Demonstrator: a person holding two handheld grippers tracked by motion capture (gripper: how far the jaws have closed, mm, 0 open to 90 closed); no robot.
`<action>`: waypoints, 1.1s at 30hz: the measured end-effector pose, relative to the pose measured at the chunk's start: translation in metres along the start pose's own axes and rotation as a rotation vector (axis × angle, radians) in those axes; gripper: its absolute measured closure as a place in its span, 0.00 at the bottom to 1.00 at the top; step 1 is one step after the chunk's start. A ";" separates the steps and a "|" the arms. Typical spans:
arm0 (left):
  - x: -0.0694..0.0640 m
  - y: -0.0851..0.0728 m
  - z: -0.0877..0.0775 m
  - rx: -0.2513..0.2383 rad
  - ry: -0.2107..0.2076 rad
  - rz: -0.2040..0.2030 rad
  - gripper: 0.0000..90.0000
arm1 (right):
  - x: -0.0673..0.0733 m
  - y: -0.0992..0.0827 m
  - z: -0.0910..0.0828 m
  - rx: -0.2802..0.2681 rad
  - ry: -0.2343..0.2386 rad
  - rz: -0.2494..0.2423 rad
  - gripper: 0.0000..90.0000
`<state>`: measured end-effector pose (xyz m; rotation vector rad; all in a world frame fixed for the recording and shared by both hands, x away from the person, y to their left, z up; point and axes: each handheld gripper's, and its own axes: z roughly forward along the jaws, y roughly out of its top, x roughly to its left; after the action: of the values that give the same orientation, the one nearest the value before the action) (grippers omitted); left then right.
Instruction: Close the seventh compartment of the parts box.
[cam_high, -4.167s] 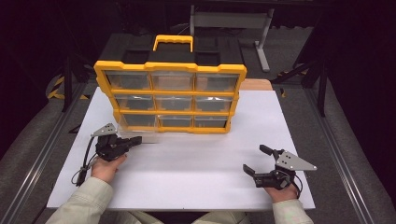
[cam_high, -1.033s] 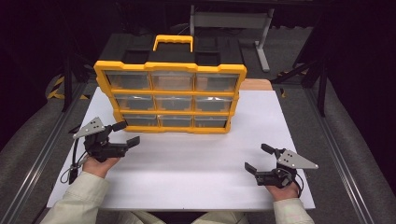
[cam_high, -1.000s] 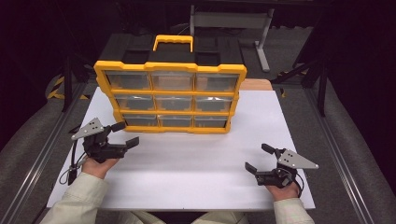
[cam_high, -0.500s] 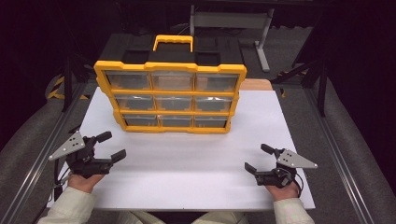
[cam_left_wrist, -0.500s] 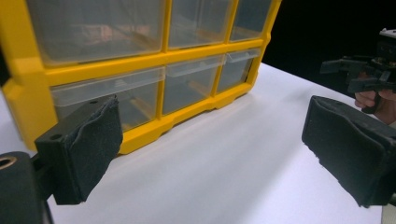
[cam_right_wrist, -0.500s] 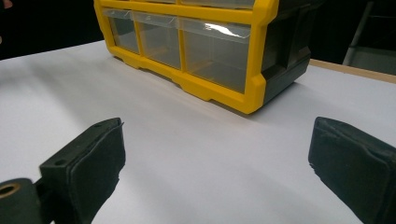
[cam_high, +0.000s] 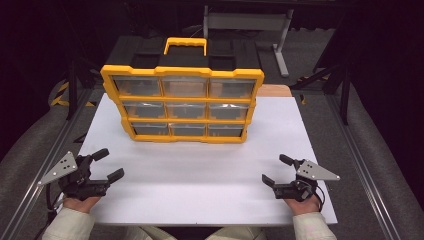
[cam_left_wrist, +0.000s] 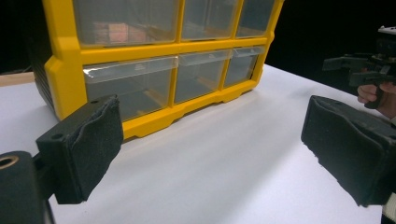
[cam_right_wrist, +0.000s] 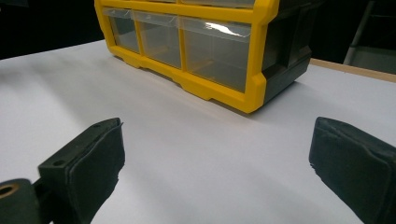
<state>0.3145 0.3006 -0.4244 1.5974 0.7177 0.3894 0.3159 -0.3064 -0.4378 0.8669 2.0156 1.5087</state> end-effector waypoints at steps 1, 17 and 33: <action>0.001 -0.002 -0.001 -0.011 0.002 0.006 0.07 | 0.000 0.000 0.000 0.000 0.000 0.000 0.05; 0.006 -0.031 0.001 -0.025 0.024 0.052 0.05 | 0.000 -0.001 0.001 0.001 0.013 0.003 0.04; 0.005 -0.040 0.013 0.108 0.039 0.113 0.03 | -0.005 -0.005 0.002 0.004 0.024 0.028 0.04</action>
<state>0.3180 0.2951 -0.4660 1.7416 0.6901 0.4720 0.3202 -0.3094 -0.4432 0.8857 2.0328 1.5373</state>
